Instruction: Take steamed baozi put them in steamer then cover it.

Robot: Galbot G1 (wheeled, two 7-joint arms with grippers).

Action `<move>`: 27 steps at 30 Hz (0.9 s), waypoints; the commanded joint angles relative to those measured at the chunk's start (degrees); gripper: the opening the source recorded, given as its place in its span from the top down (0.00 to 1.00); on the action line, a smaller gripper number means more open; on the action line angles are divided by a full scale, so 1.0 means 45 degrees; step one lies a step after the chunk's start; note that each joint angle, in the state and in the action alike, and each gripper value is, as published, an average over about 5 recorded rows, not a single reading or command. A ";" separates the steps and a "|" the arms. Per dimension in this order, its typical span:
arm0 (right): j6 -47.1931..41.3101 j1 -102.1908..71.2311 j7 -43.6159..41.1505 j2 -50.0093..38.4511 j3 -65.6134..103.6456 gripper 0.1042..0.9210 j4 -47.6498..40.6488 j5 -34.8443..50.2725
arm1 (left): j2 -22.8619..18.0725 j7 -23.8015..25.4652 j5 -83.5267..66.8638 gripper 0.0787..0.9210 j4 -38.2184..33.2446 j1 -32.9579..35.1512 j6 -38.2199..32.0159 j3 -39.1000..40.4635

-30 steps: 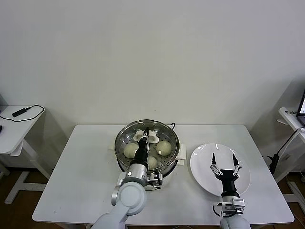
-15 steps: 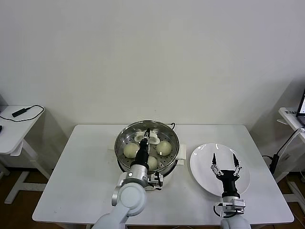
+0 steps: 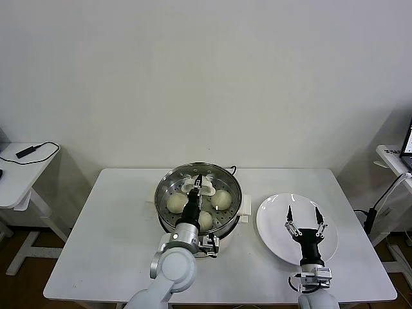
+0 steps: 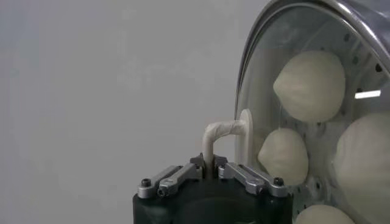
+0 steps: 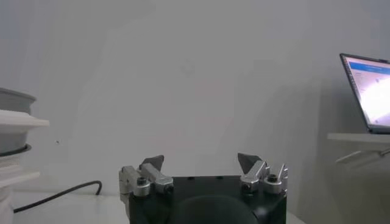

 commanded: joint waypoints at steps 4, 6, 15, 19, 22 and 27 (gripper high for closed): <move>-0.0006 0.0006 0.0003 -0.0001 0.0006 0.12 0.0023 0.0004 | 0.0044 0.0067 -0.0013 0.77 -0.0318 0.0208 -0.0055 -0.0083; -0.0006 0.0006 -0.0003 0.0003 -0.0005 0.12 0.0022 -0.0003 | 0.0101 0.0076 -0.0046 0.70 -0.0528 0.0305 -0.0062 -0.0122; -0.0046 0.0082 -0.0001 0.0016 -0.0073 0.12 0.0026 -0.0026 | 0.0594 0.0303 -0.0677 0.40 -0.2298 0.1080 -0.0072 -0.0287; -0.0086 0.0150 0.0006 -0.0038 -0.0152 0.12 0.0016 -0.0043 | 0.0935 0.0605 -0.0900 0.27 -0.3282 0.1526 -0.0112 -0.0386; -0.0117 0.0221 0.0018 -0.0053 -0.0157 0.12 0.0038 -0.0047 | 0.1221 0.0778 -0.1189 0.17 -0.3899 0.1868 -0.0130 -0.0512; -0.0127 0.0240 0.0014 -0.0045 -0.0146 0.12 0.0082 -0.0046 | 0.1643 0.0753 -0.2398 0.12 -0.4968 0.2330 -0.0172 -0.1155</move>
